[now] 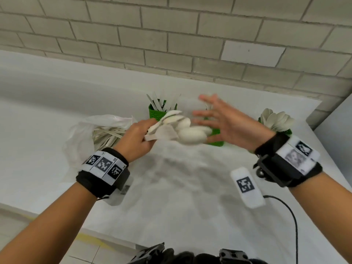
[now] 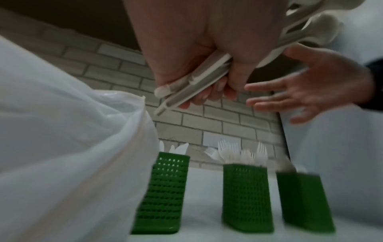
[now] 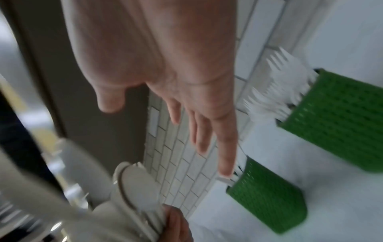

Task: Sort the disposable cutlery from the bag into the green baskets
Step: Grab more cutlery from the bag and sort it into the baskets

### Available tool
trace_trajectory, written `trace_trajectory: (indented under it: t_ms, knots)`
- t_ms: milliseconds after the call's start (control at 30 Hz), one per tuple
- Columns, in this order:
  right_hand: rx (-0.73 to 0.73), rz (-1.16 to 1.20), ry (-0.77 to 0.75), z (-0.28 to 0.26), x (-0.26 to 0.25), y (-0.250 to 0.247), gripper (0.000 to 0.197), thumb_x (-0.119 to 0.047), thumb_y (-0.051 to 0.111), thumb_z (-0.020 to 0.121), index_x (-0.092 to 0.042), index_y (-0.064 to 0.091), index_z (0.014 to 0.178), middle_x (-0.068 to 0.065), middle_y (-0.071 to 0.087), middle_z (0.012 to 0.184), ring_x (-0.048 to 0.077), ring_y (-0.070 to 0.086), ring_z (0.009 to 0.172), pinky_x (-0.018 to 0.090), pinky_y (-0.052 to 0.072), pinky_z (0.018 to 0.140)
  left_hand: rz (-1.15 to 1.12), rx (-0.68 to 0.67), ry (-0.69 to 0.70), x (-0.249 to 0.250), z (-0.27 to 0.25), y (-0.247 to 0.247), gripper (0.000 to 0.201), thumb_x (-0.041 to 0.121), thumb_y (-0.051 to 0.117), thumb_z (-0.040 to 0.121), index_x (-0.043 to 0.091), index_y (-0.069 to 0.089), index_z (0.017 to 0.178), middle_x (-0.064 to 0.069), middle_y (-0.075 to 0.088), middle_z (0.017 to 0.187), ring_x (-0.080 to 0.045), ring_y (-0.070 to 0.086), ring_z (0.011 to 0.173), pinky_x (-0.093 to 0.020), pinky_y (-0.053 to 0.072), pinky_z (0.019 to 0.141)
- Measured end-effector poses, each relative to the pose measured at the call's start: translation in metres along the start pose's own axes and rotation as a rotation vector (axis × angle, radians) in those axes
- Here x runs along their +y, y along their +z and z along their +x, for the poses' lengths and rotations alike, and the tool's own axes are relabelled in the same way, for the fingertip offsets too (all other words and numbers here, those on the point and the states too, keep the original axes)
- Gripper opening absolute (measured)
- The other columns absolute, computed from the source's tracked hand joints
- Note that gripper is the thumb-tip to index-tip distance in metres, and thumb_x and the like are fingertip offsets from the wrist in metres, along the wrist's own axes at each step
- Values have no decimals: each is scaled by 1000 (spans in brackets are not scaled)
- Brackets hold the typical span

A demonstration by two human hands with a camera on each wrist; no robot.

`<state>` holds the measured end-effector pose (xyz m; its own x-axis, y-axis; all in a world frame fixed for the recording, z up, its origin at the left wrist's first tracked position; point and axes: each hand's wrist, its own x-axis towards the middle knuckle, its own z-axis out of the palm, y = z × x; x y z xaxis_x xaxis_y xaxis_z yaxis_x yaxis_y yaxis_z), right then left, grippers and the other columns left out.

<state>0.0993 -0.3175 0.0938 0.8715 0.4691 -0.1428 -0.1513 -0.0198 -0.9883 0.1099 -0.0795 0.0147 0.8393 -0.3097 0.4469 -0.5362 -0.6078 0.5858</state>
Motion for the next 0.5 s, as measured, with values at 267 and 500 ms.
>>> trace_trajectory:
  t_ms: [267,500]
  knots:
    - [386,-422,-763,30,-14,46,43,-35,47,95,-30,38,137,-16,40,138,3,34,133,27,28,114,-291,-157,-343,30,16,16,28,36,57,86,11,50,77,2,44,62,-10,39,53,-19,34,53]
    - [326,-305,-441,66,1,40,39,-35,35,100,-23,47,136,-6,63,114,11,55,118,32,38,107,-515,-296,-504,47,15,31,11,11,63,85,11,52,85,-4,51,60,-13,53,47,-21,42,53]
